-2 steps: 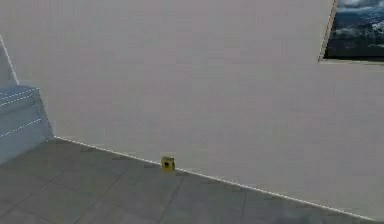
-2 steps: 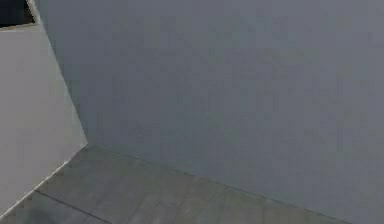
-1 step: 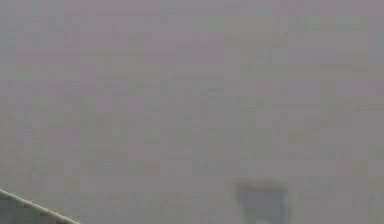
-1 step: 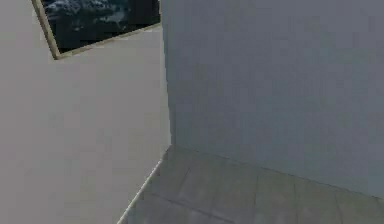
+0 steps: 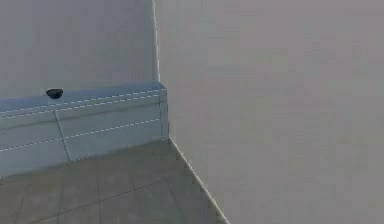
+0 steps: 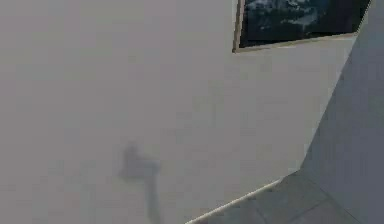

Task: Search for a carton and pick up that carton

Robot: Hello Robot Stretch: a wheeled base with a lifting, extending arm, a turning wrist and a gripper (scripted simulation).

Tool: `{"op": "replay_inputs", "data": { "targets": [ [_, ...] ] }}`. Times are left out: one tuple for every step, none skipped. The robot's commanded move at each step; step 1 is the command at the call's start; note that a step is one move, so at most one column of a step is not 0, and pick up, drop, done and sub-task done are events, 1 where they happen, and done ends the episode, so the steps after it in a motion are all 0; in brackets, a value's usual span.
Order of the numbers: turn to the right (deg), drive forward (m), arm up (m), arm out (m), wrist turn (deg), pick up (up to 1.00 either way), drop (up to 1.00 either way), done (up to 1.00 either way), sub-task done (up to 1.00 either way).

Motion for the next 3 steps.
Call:
{"op": "replay_inputs", "data": {
  "targets": [
    [-45.0,0.00,0.00,0.00,0.0,0.00,0.00,0.00,0.00],
    [-15.0,0.00,0.00,0.00,0.0,0.00,0.00,0.00,0.00],
    [0.0,0.00,0.08,0.00,0.0,0.00,0.00,0.00,0.00]
  ]
}}
